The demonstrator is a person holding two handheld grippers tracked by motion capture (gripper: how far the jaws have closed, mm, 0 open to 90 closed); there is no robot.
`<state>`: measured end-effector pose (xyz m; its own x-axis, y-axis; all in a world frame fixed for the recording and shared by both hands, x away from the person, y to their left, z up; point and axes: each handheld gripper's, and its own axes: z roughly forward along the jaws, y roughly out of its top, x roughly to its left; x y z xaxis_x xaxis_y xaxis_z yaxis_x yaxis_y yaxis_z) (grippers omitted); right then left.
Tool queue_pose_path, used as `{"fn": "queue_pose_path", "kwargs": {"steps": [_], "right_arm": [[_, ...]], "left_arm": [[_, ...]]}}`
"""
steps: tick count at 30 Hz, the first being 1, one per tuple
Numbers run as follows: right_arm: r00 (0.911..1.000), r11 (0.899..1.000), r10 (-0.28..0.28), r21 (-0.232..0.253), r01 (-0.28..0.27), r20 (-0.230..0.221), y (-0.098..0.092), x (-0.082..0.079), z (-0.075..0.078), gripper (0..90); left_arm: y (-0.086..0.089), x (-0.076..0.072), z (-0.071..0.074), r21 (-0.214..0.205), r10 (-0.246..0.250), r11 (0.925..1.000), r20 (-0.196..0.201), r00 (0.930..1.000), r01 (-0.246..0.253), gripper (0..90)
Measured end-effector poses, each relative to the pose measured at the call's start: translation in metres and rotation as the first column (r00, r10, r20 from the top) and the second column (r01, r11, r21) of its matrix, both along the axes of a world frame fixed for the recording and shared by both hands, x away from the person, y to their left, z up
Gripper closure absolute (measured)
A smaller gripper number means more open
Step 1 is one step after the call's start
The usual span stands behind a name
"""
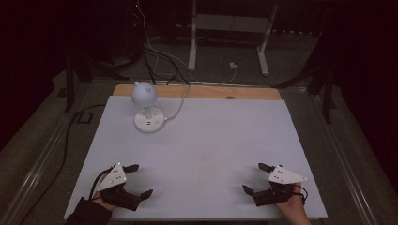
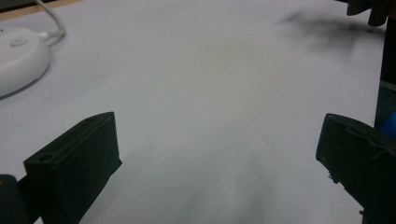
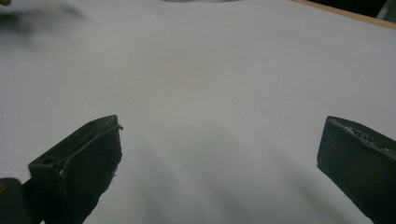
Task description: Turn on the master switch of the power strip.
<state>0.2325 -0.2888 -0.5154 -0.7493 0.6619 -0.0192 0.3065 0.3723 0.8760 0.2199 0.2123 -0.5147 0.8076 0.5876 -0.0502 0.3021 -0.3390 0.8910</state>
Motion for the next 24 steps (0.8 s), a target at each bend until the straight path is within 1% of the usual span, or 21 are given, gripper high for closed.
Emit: {"fn": "queue_pose_path", "kwargs": {"steps": [2, 4, 6, 7, 9, 11, 12, 16, 19, 20, 21, 24], "right_arm": [[1.0000, 1.000, -0.005, -0.014, 0.005, 0.000, 0.0008, -0.0002, -0.0002, 0.0], [1.0000, 1.000, -0.007, -0.018, 0.007, 0.000, 0.0008, 0.0001, -0.0002, 0.0], [0.9999, 1.000, -0.007, -0.019, 0.007, 0.009, 0.0006, 0.0003, 0.0003, 0.0], [0.9999, 1.000, -0.007, -0.019, 0.007, 0.009, 0.0006, 0.0003, 0.0003, 0.0], [0.9999, 1.000, -0.009, -0.003, 0.010, 0.013, 0.0002, 0.0005, 0.0011, 0.0], [0.9995, 1.000, -0.013, -0.006, 0.013, 0.028, 0.0013, 0.0000, 0.0023, 0.0], [0.9995, 1.000, -0.013, -0.006, 0.013, 0.028, 0.0013, 0.0000, 0.0023, 0.0], [0.9991, 1.000, -0.016, -0.008, 0.016, 0.039, 0.0030, -0.0010, 0.0031, 0.0], [0.9993, 1.000, -0.015, -0.009, 0.015, 0.035, 0.0041, -0.0018, 0.0031, 0.0], [0.9993, 1.000, -0.015, -0.010, 0.015, 0.033, 0.0045, -0.0022, 0.0032, 0.0], [0.9992, 1.000, -0.011, -0.009, 0.012, 0.038, 0.0051, -0.0025, 0.0036, 0.0], [0.9990, 1.000, -0.011, -0.005, 0.011, 0.044, 0.0055, -0.0031, 0.0044, 0.0]], "left_arm": [[-0.0007, -0.0003, 0.0003, 0.005, 0.002, 1.0000, 0.004, 1.0000, -0.002, 0.1], [-0.0018, -0.0011, 0.0008, 0.016, -0.004, 0.9999, 0.011, 0.9999, 0.004, 0.1], [-0.0021, -0.0017, 0.0012, 0.020, -0.009, 0.9998, 0.016, 0.9998, 0.009, 0.1], [-0.0021, -0.0019, 0.0013, 0.020, -0.012, 0.9997, 0.014, 0.9998, 0.012, 0.1], [-0.0026, -0.0023, 0.0011, 0.024, -0.015, 0.9996, 0.013, 0.9998, 0.015, 0.1], [-0.0035, -0.0024, 0.0009, 0.030, -0.021, 0.9993, 0.006, 0.9998, 0.021, 0.1], [-0.0039, -0.0021, 0.0009, 0.039, -0.021, 0.9990, 0.005, 0.9998, 0.021, 0.1], [-0.0047, -0.0018, 0.0007, 0.042, -0.026, 0.9988, -0.005, 0.9996, 0.027, 0.2], [-0.0058, -0.0024, 0.0019, 0.034, -0.044, 0.9985, -0.005, 0.9990, 0.044, 0.2], [-0.0066, -0.0025, 0.0021, 0.036, -0.051, 0.9980, -0.008, 0.9987, 0.051, 0.1], [-0.0082, -0.0027, 0.0024, 0.042, -0.070, 0.9966, -0.010, 0.9975, 0.071, 0.2], [-0.0100, -0.0030, 0.0032, 0.045, -0.083, 0.9954, -0.014, 0.9964, 0.084, 0.1]]}}
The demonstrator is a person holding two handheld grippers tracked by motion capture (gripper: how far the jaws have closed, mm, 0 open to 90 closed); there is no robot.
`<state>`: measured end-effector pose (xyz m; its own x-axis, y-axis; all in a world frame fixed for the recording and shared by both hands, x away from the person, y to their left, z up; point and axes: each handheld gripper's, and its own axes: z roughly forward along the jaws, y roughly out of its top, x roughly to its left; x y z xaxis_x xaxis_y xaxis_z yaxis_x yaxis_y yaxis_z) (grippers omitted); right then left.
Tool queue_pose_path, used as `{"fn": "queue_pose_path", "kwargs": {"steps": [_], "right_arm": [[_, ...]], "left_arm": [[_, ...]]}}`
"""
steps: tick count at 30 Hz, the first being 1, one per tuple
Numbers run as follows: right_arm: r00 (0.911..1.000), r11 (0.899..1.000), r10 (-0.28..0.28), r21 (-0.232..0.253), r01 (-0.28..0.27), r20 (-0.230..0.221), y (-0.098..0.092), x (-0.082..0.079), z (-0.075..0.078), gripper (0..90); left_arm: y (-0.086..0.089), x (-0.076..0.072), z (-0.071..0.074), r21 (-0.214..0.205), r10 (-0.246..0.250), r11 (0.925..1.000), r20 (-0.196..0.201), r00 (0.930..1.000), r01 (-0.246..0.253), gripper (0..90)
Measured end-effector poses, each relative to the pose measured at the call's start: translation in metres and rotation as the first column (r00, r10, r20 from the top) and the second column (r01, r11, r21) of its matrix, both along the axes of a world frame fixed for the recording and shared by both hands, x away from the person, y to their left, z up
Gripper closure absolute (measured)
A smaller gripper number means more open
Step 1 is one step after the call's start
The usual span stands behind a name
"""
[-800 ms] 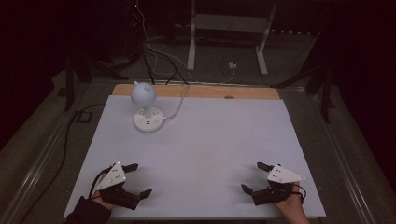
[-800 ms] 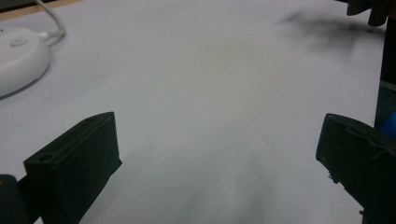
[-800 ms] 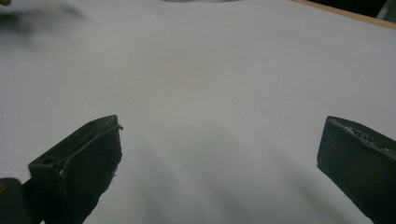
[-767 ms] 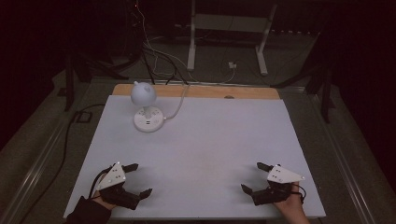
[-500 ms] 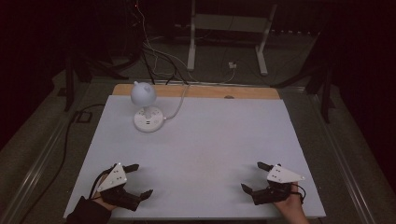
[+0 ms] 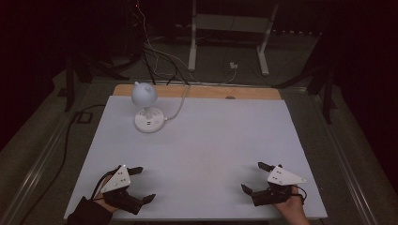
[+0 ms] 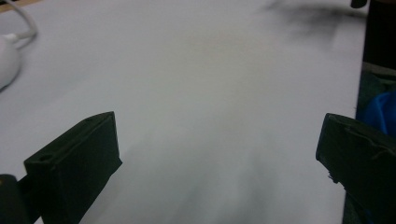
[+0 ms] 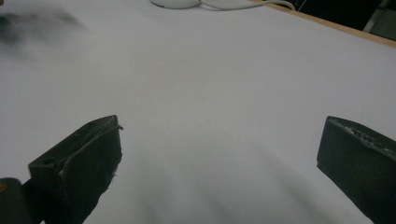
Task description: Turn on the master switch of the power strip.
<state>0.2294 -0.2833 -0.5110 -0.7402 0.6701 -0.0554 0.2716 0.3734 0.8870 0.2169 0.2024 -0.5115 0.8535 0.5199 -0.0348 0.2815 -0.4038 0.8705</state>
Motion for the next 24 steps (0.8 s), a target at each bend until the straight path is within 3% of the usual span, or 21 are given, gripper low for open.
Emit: {"fn": "queue_pose_path", "kwargs": {"steps": [13, 24], "right_arm": [[0.9997, 0.999, -0.009, 0.034, 0.009, 0.024, 0.000, -0.004, 0.005, 0.0], [0.9997, 0.999, -0.017, 0.049, 0.016, 0.019, -0.001, -0.005, 0.005, 0.0]], "left_arm": [[-0.012, 0.003, 0.011, 0.005, -0.076, 0.9971, -0.002, 0.9971, 0.076, 0.1], [-0.020, 0.013, 0.028, -0.012, -0.084, 0.9964, 0.009, 0.9964, 0.084, 0.1]]}}
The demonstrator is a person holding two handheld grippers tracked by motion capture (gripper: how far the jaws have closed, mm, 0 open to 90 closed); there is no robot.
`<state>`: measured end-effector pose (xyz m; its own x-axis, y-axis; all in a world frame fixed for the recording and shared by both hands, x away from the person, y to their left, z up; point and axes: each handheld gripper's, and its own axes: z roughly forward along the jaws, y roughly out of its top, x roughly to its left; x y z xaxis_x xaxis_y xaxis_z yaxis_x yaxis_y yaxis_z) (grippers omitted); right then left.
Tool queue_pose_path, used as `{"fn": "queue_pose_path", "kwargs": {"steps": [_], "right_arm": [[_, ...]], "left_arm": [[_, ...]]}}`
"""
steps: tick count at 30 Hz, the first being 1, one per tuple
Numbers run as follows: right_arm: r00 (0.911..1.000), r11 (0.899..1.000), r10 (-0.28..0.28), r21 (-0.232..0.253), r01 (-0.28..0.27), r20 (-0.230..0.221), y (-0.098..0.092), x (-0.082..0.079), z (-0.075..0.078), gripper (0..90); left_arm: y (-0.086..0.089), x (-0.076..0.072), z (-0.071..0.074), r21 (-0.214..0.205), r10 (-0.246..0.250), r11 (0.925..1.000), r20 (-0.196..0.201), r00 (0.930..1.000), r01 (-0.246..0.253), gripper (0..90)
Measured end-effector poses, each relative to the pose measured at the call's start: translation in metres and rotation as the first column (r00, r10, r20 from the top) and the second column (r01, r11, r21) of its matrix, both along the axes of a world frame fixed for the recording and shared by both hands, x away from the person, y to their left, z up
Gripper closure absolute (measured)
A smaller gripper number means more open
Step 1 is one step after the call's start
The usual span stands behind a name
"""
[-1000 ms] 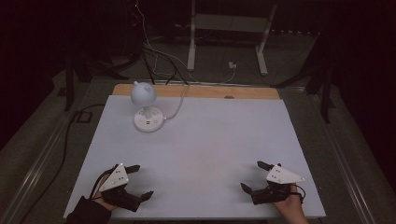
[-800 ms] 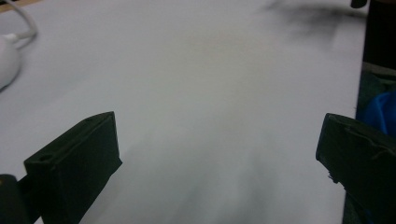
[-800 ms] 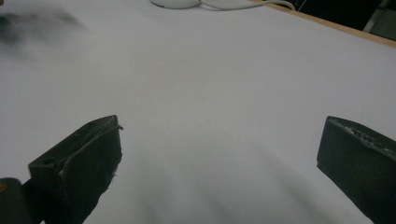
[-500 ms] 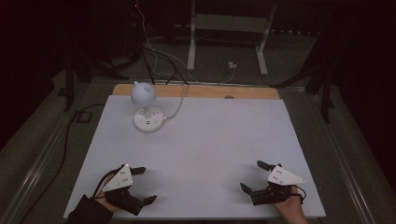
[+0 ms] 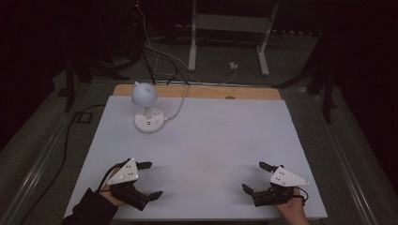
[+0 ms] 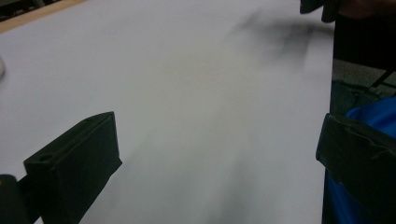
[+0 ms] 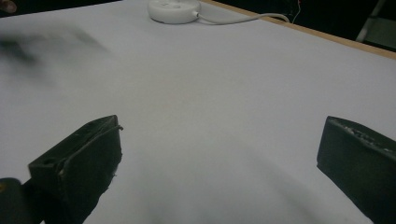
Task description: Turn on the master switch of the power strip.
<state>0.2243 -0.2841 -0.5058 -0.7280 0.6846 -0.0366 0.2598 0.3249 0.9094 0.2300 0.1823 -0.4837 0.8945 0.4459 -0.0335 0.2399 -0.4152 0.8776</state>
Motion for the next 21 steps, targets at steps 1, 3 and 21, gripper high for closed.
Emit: {"fn": "queue_pose_path", "kwargs": {"steps": [1, 3, 21], "right_arm": [[1.0000, 1.000, 0.000, 0.001, 0.000, 0.002, 0.000, 0.000, 0.000, 0.0], [1.0000, 1.000, 0.000, 0.000, 0.000, 0.005, 0.000, -0.001, 0.000, 0.0], [1.0000, 1.000, 0.005, 0.019, -0.005, -0.008, 0.000, -0.001, 0.001, 0.0]], "left_arm": [[-0.002, 0.002, 0.004, -0.005, 0.004, 1.0000, 0.010, 0.9999, -0.004, 0.1], [-0.003, 0.003, 0.006, -0.013, 0.003, 0.9999, 0.008, 1.0000, -0.003, 0.1], [-0.012, 0.021, 0.027, 0.002, 0.004, 1.0000, 0.020, 0.9998, -0.004, 0.1]]}}
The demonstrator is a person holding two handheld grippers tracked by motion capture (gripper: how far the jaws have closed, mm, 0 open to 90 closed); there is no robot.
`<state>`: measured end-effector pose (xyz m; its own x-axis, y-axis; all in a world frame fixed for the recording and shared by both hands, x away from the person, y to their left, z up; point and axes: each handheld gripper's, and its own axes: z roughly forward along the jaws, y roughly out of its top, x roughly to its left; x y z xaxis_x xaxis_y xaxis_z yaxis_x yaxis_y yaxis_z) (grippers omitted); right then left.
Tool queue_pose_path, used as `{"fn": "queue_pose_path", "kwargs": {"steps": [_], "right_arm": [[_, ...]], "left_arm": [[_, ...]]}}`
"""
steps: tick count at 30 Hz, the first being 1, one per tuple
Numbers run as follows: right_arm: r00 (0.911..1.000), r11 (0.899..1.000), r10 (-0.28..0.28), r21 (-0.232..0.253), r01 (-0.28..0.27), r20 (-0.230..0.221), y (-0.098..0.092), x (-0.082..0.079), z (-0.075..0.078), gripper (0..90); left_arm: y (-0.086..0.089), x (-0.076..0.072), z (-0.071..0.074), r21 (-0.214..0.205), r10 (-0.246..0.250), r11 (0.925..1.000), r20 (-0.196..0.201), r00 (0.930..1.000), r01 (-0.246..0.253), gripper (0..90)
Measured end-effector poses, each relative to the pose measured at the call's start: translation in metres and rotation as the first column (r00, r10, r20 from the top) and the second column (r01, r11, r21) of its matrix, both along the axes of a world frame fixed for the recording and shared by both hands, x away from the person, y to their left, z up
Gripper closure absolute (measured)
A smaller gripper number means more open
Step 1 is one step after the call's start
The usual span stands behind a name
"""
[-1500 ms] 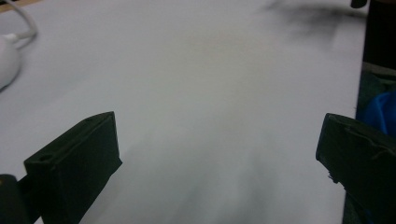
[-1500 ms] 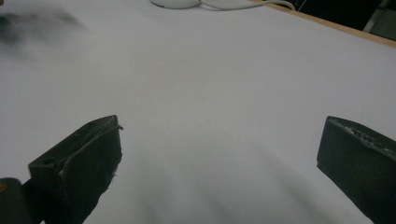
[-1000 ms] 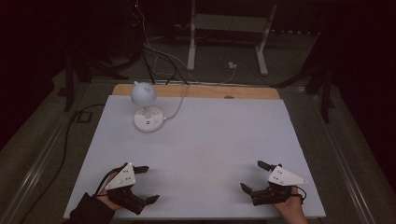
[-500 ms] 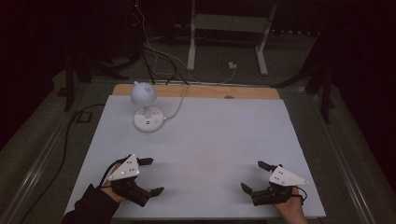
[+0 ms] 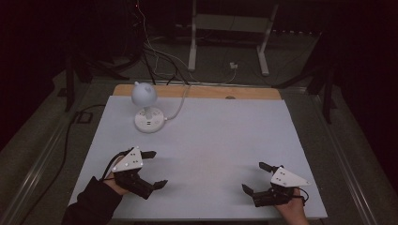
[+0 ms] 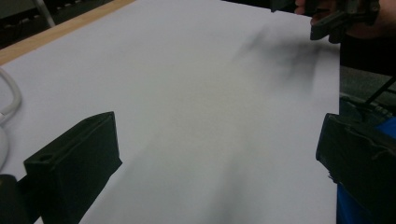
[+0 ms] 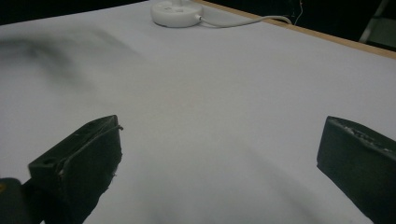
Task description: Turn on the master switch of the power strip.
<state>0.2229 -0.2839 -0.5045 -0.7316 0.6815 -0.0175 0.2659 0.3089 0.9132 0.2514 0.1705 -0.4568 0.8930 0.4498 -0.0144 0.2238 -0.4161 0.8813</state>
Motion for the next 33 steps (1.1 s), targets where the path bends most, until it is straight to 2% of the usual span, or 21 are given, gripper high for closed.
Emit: {"fn": "queue_pose_path", "kwargs": {"steps": [8, 11, 17, 27, 28, 30, 33], "right_arm": [[1.0000, 1.000, 0.003, 0.003, -0.003, -0.002, 0.000, 0.001, 0.000, 0.0], [1.0000, 1.000, 0.004, 0.003, -0.004, -0.002, 0.000, 0.001, -0.001, 0.0], [0.9999, 1.000, 0.009, 0.006, -0.009, -0.010, 0.000, 0.001, -0.001, 0.0], [0.9998, 1.000, 0.013, 0.009, -0.013, -0.017, 0.000, 0.001, -0.001, 0.0], [0.9998, 1.000, 0.013, 0.009, -0.013, -0.017, 0.000, 0.001, -0.001, 0.0], [0.9998, 1.000, 0.016, 0.009, -0.016, -0.015, 0.000, 0.001, -0.001, 0.0], [0.9997, 1.000, 0.017, 0.010, -0.017, -0.017, 0.000, 0.001, -0.001, 0.0]], "left_arm": [[-0.004, 0.011, 0.007, -0.015, 0.022, 0.9996, -0.003, 0.9998, -0.022, 0.1], [-0.009, 0.015, 0.007, -0.009, 0.027, 0.9996, 0.000, 0.9996, -0.027, 0.1], [-0.012, 0.026, 0.009, -0.011, 0.066, 0.9977, 0.012, 0.9977, -0.066, 0.1], [-0.012, 0.047, 0.011, -0.008, 0.153, 0.9881, 0.012, 0.9881, -0.153, 0.1], [-0.012, 0.049, 0.011, -0.015, 0.150, 0.9886, -0.002, 0.9887, -0.150, 0.1], [-0.013, 0.053, 0.011, -0.008, 0.174, 0.9848, 0.008, 0.9847, -0.174, 0.1], [-0.013, 0.059, 0.010, -0.007, 0.175, 0.9845, -0.005, 0.9845, -0.175, 0.1]]}}
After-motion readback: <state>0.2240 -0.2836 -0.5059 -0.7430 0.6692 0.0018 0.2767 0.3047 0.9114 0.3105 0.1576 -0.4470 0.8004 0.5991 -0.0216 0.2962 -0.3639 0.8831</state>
